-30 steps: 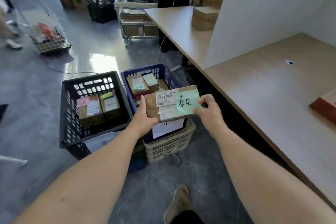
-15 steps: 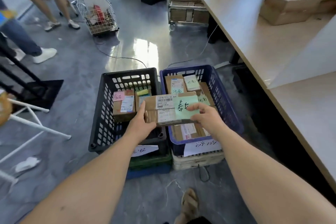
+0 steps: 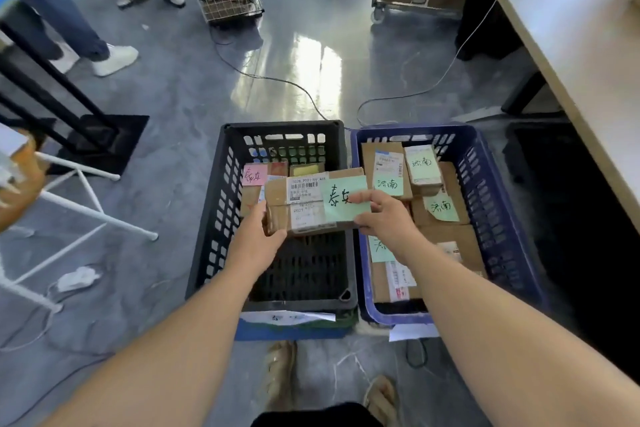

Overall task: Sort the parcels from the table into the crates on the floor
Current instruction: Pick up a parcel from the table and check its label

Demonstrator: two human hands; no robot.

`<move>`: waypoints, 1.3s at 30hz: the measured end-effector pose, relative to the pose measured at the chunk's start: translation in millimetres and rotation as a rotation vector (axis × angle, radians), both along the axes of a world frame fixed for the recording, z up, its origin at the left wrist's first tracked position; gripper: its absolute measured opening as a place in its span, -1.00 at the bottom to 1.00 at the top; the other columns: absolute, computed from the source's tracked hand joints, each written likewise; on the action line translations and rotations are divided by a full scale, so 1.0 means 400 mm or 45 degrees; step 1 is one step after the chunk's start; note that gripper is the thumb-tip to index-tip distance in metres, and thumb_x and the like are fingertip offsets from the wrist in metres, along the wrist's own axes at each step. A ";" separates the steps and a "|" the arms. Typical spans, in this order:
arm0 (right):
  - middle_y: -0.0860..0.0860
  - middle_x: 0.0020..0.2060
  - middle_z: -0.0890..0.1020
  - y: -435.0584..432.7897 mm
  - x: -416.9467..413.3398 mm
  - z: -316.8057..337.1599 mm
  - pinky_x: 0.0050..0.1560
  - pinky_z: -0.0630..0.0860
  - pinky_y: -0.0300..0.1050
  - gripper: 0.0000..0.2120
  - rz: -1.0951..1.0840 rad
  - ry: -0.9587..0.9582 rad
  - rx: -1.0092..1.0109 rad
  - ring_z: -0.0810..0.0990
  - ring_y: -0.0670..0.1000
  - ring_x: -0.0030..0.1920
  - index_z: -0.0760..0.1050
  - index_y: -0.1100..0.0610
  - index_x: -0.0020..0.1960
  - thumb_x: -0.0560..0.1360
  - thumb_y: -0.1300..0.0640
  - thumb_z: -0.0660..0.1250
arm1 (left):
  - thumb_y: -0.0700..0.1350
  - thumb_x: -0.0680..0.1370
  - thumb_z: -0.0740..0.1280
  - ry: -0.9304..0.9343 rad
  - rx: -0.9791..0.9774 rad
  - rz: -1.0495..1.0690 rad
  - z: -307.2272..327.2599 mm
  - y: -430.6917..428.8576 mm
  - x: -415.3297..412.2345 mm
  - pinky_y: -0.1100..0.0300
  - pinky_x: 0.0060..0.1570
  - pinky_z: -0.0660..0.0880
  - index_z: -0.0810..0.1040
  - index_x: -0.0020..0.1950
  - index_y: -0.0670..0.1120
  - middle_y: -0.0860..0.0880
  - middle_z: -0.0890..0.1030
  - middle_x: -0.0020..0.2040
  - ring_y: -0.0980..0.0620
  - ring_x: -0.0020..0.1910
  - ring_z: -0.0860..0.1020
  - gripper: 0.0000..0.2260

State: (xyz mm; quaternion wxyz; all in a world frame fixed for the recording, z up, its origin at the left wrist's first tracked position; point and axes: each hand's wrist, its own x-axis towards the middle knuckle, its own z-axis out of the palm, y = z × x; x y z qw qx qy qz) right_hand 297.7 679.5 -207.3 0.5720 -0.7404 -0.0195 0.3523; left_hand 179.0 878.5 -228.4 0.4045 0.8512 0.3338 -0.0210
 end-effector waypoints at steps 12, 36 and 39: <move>-0.02 0.30 0.49 0.367 0.160 -0.288 -0.10 0.56 -0.09 -0.59 0.024 -0.065 -0.281 0.58 0.18 0.05 0.48 -0.19 0.26 0.60 0.27 0.21 | -0.09 0.57 0.32 0.104 0.184 0.029 -0.246 0.340 0.208 0.05 0.03 0.47 0.22 0.50 0.09 -0.01 0.51 0.33 -0.08 0.19 0.52 -0.47; 0.06 0.55 -0.12 0.642 0.313 -0.627 0.24 0.37 -0.09 -0.31 0.438 -0.269 -0.658 0.21 0.19 0.45 0.04 -0.22 0.52 0.55 0.22 0.26 | -0.30 0.58 0.13 0.288 0.106 -0.114 -0.560 0.490 0.357 0.29 -0.24 0.37 -0.22 0.58 0.01 0.09 -0.35 0.55 -0.05 0.41 0.32 -0.29; 0.11 0.55 -0.09 0.622 0.284 -0.589 0.35 0.32 0.04 -0.36 0.444 -0.384 -0.802 0.06 0.17 0.51 0.07 -0.16 0.53 0.55 0.21 0.21 | -0.25 0.59 0.17 0.258 0.102 -0.093 -0.524 0.482 0.342 0.20 0.04 0.40 -0.15 0.58 0.01 0.02 -0.25 0.58 -0.09 0.47 0.24 -0.32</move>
